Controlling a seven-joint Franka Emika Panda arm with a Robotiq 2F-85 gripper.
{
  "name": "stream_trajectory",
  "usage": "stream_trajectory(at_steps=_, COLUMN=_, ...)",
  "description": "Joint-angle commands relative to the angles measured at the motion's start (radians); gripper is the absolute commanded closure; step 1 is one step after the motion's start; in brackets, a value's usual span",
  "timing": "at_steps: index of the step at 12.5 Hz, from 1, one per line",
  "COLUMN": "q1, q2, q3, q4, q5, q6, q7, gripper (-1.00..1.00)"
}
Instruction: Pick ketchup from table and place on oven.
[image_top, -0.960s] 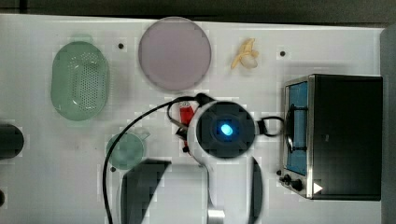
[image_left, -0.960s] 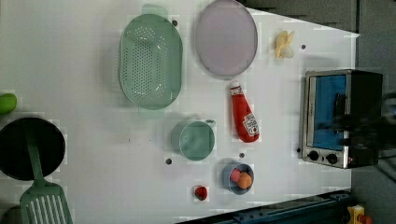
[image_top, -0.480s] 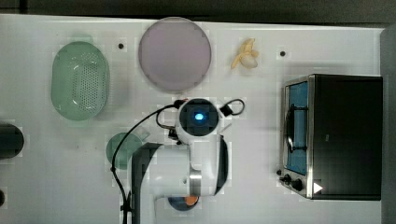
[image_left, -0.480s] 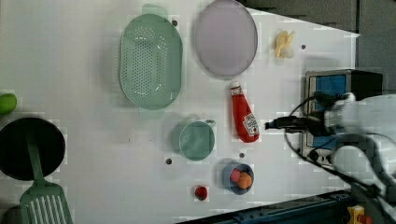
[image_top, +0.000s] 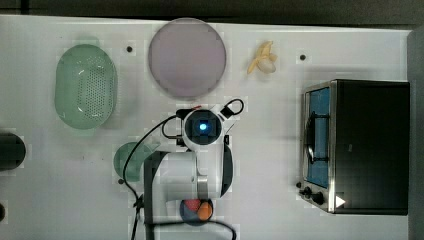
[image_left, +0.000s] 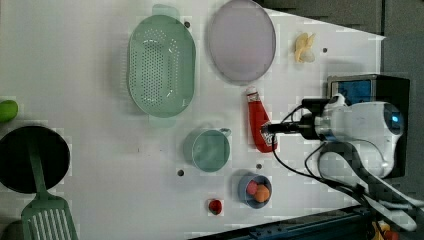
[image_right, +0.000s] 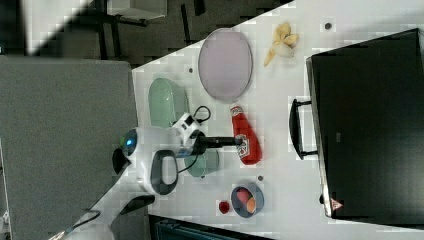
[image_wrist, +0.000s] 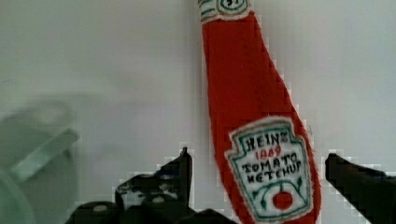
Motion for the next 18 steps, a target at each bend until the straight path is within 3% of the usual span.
stream_trajectory(at_steps=1, q1=-0.02, q2=0.053, q3=0.009, q4=-0.001, q5=-0.014, q6=0.039, q7=-0.037, gripper=-1.0)
stream_trajectory(at_steps=5, q1=-0.02, q2=0.134, q3=0.009, q4=-0.002, q5=-0.013, q6=0.171, q7=-0.037, gripper=-0.93)
stream_trajectory(at_steps=8, q1=-0.023, q2=0.143, q3=0.008, q4=-0.001, q5=-0.013, q6=0.199, q7=-0.037, gripper=-0.24)
stream_trajectory(at_steps=11, q1=-0.025, q2=0.093, q3=0.008, q4=-0.017, q5=-0.012, q6=0.175, q7=-0.033, gripper=-0.24)
stream_trajectory(at_steps=14, q1=-0.026, q2=-0.047, q3=0.008, q4=-0.021, q5=-0.009, q6=0.07, q7=-0.033, gripper=-0.24)
stream_trajectory(at_steps=18, q1=-0.029, q2=-0.329, q3=0.007, q4=0.041, q5=0.056, q6=-0.247, q7=-0.033, gripper=-0.24)
